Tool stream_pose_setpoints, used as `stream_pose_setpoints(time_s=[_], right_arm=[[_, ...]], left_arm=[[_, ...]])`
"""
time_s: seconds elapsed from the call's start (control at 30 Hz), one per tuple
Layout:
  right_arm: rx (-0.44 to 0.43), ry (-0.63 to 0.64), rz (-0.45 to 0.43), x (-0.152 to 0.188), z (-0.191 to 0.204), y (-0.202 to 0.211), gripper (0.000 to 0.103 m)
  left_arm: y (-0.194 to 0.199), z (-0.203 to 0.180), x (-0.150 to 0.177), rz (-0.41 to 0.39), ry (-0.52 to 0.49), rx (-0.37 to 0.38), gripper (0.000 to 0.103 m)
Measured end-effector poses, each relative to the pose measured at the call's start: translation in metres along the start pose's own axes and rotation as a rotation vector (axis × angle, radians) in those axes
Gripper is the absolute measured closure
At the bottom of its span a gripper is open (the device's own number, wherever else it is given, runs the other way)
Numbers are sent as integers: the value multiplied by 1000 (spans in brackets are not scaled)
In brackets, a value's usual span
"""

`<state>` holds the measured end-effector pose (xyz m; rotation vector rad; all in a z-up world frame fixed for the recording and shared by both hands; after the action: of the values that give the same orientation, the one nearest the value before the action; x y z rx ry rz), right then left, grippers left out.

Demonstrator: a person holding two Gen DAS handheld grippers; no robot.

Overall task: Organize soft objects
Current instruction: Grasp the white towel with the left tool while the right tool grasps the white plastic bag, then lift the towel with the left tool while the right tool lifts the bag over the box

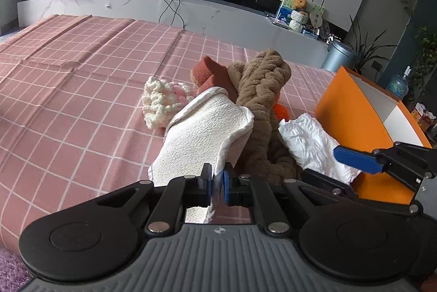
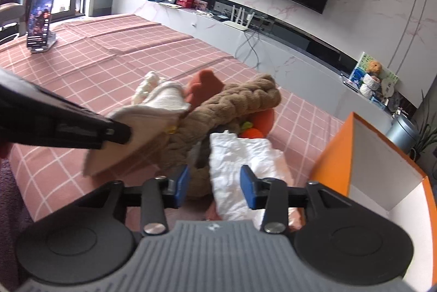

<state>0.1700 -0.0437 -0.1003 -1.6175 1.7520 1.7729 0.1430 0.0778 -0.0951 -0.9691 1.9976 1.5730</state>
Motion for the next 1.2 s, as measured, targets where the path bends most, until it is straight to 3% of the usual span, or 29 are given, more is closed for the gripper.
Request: stream_pose_setpoints(time_s=[0.07,0.2,0.3,0.43,0.53,0.57,0.6,0.63,0.67,0.73,1.2], right_arm=[[25,-4,24,-2,-8,-8,52],[35,-11,79,-5,-18,-22,43],[38,-11,114,-5,-23,-35,43],[27,-65,189,-1,-28,-49,37],[11,-92,209,1,-28,-51,40],[8,-96,207,1,-28,-50,49],[3,-97,203,1,-27,-50,52],[1,-94,199,1,-26,-49,57],[5,-95,190,0,-27,-47,72],[-24,-120,187,-2,-26,-44,98],[33,-184,6,-29,-46,17,100]], left_arm=[[-1,2,0,10,7,6,83],[-7,-4,2,9,-56,-4,43],[-18,-14,3,21,-159,-27,39],[-32,-16,9,39,-218,-67,38],[-36,-14,10,40,-230,-65,50],[-36,-15,10,37,-228,-58,68],[-34,-16,9,36,-225,-41,80],[-33,-16,9,34,-219,-30,83],[-31,-17,8,29,-213,-21,91],[-27,-17,7,13,-200,-12,94],[29,-22,-30,-127,-141,10,97]])
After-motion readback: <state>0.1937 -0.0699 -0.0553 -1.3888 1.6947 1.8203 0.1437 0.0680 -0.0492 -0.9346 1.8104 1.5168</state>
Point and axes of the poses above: each gripper's, at about its wrist camera, not at the fingertips, and y roughly against the way its jaws point, z to its left, x to its underside, the point moved 10 cm from there along -y, roughly the way its jaws point, and after that the axes turned 4 degrees about x, right-handed, at the moved point
